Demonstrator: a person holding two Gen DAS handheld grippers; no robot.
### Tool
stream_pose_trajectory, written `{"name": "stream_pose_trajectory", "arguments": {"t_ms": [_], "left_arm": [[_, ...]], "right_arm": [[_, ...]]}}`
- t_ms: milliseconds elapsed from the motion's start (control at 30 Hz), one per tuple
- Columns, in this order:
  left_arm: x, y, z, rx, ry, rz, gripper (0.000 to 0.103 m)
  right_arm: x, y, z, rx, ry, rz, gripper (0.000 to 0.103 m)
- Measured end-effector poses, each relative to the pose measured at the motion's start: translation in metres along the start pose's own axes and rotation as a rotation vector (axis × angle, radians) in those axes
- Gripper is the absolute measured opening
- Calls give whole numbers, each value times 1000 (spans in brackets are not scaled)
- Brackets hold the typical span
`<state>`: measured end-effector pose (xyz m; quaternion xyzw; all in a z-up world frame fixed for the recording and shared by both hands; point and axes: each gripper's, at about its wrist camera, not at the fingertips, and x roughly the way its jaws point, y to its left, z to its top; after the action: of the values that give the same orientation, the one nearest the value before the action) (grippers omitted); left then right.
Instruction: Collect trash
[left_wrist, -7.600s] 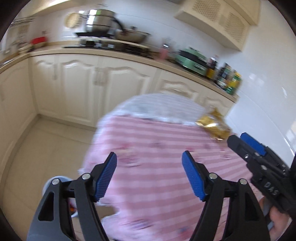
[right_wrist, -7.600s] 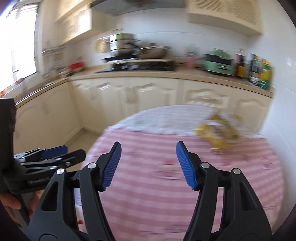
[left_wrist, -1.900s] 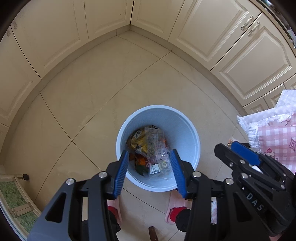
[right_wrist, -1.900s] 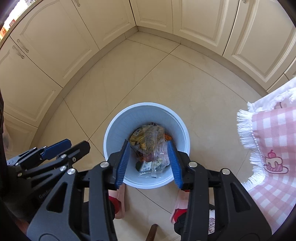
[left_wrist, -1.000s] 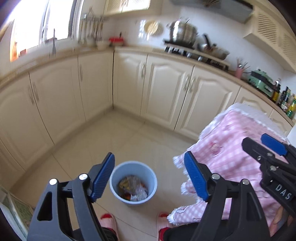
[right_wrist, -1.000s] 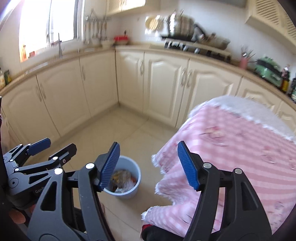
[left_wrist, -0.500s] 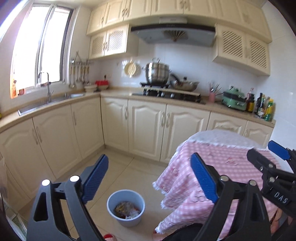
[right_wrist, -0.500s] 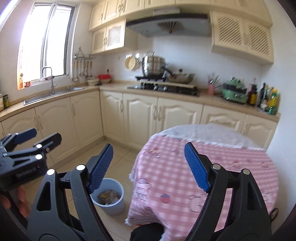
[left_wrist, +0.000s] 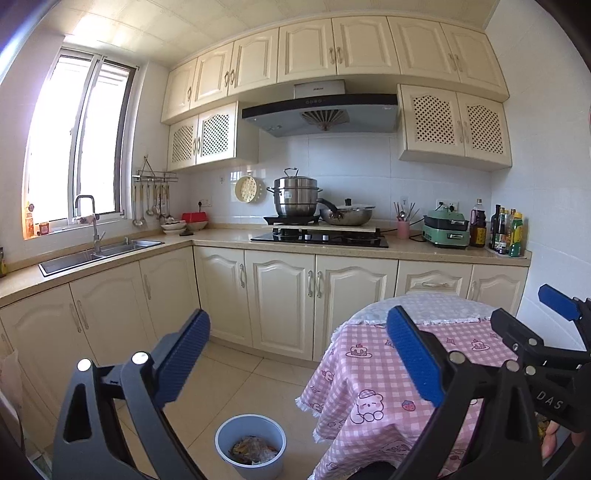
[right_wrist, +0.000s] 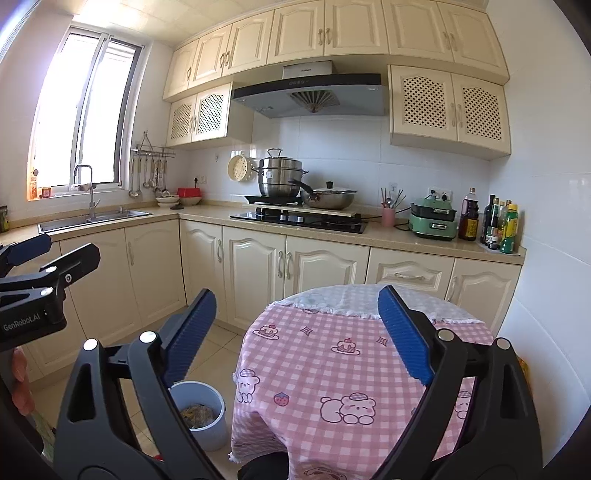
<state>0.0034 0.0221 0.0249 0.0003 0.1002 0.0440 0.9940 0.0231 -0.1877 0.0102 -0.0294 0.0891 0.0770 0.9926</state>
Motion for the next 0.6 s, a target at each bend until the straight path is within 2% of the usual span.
{"name": "stream_pose_trajectory", "arguments": {"t_ms": [600], "left_arm": [[2, 5, -5, 17, -8, -20, 95]], "right_arm": [[1, 2, 0, 3, 12, 14, 89]]}}
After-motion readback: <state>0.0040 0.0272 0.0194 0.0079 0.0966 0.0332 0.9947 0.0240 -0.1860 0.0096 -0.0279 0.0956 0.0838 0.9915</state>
